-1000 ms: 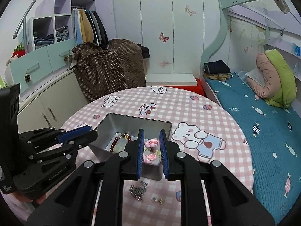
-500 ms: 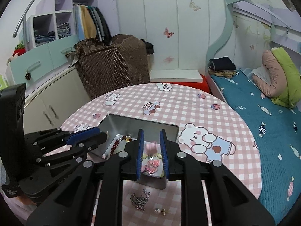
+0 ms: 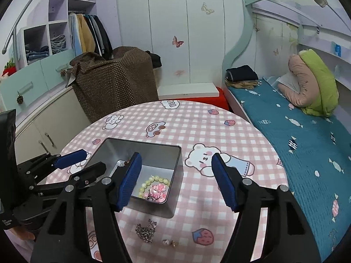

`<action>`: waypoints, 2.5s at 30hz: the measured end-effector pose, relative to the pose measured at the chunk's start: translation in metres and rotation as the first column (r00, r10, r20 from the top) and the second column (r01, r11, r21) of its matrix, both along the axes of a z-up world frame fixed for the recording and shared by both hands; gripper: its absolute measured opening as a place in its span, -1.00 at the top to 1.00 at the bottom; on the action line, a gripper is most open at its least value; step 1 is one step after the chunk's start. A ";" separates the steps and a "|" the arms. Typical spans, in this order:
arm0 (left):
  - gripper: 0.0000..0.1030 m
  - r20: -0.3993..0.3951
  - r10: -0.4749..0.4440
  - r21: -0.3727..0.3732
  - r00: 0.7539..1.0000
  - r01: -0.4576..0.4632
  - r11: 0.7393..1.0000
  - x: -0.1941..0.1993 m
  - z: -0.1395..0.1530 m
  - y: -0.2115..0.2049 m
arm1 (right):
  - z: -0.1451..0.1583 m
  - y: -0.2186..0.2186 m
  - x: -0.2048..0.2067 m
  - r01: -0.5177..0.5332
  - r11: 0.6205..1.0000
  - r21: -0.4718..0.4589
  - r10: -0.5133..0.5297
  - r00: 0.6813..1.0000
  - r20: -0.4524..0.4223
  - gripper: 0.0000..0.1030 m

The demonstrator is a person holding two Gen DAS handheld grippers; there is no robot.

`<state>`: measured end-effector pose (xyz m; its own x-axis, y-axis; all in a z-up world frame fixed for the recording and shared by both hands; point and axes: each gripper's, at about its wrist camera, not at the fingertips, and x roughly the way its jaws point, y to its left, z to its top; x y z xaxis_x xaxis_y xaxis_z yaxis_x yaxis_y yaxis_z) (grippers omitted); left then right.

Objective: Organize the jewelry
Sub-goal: 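Drop the bunny charm and pearl earring into the grey box with both grippers, then grasp the gold stud earring beside the pearl with the right gripper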

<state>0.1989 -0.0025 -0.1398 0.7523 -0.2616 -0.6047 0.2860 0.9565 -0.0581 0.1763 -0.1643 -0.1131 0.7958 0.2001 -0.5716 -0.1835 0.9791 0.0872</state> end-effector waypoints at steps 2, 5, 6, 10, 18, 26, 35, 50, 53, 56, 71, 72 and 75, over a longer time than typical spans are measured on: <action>-0.08 0.002 0.001 0.001 1.000 -0.001 1.000 -0.001 0.001 0.000 | 0.000 0.000 -0.001 0.002 1.000 -0.007 -0.002 1.000 -0.002 -0.23; -0.11 0.007 0.002 0.002 1.000 -0.002 1.000 -0.004 0.002 -0.001 | 0.000 -0.002 -0.004 0.005 1.000 -0.006 -0.005 1.000 -0.004 -0.23; -0.11 0.008 0.001 0.002 1.000 -0.001 1.000 -0.005 0.003 -0.001 | 0.000 -0.003 -0.005 0.007 1.000 -0.006 -0.007 1.000 -0.003 -0.23; -0.19 0.011 0.000 0.007 1.000 0.000 1.000 -0.010 0.003 -0.001 | -0.001 -0.008 -0.011 0.021 1.000 -0.008 -0.021 1.000 -0.006 -0.23; -0.41 0.016 -0.004 0.014 1.000 0.004 1.000 -0.025 0.004 -0.001 | -0.009 -0.020 -0.026 0.059 0.998 -0.039 -0.060 0.998 -0.033 -0.44; -0.66 0.009 -0.004 0.027 1.000 0.003 1.000 -0.038 -0.001 -0.002 | -0.032 -0.023 -0.038 0.054 0.996 -0.070 -0.061 0.993 -0.101 -0.56; -0.76 -0.037 -0.010 0.059 0.999 0.012 0.998 -0.051 -0.018 -0.002 | -0.060 -0.011 -0.049 0.004 0.995 -0.098 -0.019 0.988 -0.154 -0.67; -0.78 -0.108 -0.024 0.072 0.994 0.032 0.997 -0.054 -0.042 -0.005 | -0.086 0.007 -0.045 -0.099 0.989 -0.112 0.075 0.976 -0.206 0.60; -0.78 -0.115 -0.038 0.071 0.993 0.046 0.996 -0.053 -0.044 -0.009 | -0.085 0.005 -0.045 -0.104 0.988 -0.110 0.079 0.975 -0.209 0.88; -0.78 -0.119 -0.056 0.067 0.991 0.064 0.996 -0.051 -0.047 -0.016 | -0.085 0.003 -0.045 -0.098 0.990 -0.106 0.075 0.975 -0.209 0.93; -0.78 -0.140 -0.062 0.070 0.988 0.073 0.995 -0.045 -0.053 -0.027 | -0.084 0.000 -0.035 -0.116 0.987 -0.115 0.092 0.976 -0.196 0.13; -0.78 -0.141 -0.060 0.069 0.988 0.070 0.995 -0.045 -0.053 -0.026 | -0.087 0.002 -0.033 -0.127 0.985 -0.115 0.102 0.974 -0.203 0.22; -0.78 -0.142 -0.060 0.068 0.988 0.070 0.995 -0.046 -0.053 -0.024 | -0.088 0.007 -0.032 -0.144 0.982 -0.125 0.119 0.975 -0.186 0.67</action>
<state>0.1532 -0.0270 -0.1927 0.6418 -0.2586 -0.7220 0.3418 0.9392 -0.0325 0.1443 -0.1572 -0.2010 0.6517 0.2066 -0.7298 -0.3051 0.9523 -0.0029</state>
